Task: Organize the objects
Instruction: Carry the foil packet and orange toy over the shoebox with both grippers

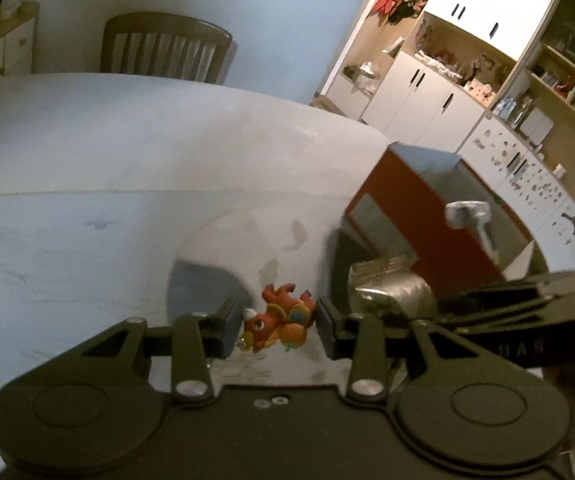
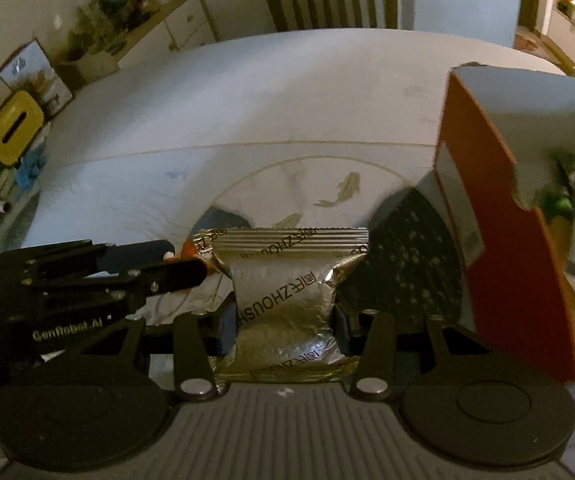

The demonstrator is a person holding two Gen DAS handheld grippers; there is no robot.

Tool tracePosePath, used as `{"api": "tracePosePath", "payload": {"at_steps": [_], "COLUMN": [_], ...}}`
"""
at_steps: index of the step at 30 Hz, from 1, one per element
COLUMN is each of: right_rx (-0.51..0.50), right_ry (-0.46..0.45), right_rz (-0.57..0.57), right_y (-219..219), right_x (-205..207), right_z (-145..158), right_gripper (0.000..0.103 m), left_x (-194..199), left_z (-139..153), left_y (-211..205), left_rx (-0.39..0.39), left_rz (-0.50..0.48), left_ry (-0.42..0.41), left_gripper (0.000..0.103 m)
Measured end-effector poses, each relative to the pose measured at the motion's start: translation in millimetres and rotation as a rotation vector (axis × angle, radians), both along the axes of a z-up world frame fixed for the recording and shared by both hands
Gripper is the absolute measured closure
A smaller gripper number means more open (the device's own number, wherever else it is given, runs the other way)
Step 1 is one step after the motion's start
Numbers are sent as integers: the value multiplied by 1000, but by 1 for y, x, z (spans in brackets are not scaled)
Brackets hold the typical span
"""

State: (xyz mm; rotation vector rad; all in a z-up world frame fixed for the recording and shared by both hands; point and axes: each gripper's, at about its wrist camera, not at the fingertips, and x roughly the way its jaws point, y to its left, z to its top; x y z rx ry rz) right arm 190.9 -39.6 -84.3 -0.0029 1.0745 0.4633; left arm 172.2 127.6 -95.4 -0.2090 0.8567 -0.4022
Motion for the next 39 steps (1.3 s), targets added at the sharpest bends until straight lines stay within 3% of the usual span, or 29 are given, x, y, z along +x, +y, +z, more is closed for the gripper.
{"api": "tracePosePath", "payload": {"at_steps": [16, 29, 39], "right_rx": [66, 53, 42], "right_ry": [-69, -168, -227], "right_rz": [-63, -103, -126], "right_y": [-65, -150, -214], "right_x": [-34, -18, 5], "right_z": [48, 90, 99], "right_gripper": [58, 58, 57], "left_x": [-18, -12, 13], "left_z": [55, 97, 104], "left_y": [-69, -147, -203], "left_rx": [9, 22, 39], "left_rz": [-48, -72, -109], "left_ry": [-67, -140, -132], "left_gripper": [68, 68, 68]}}
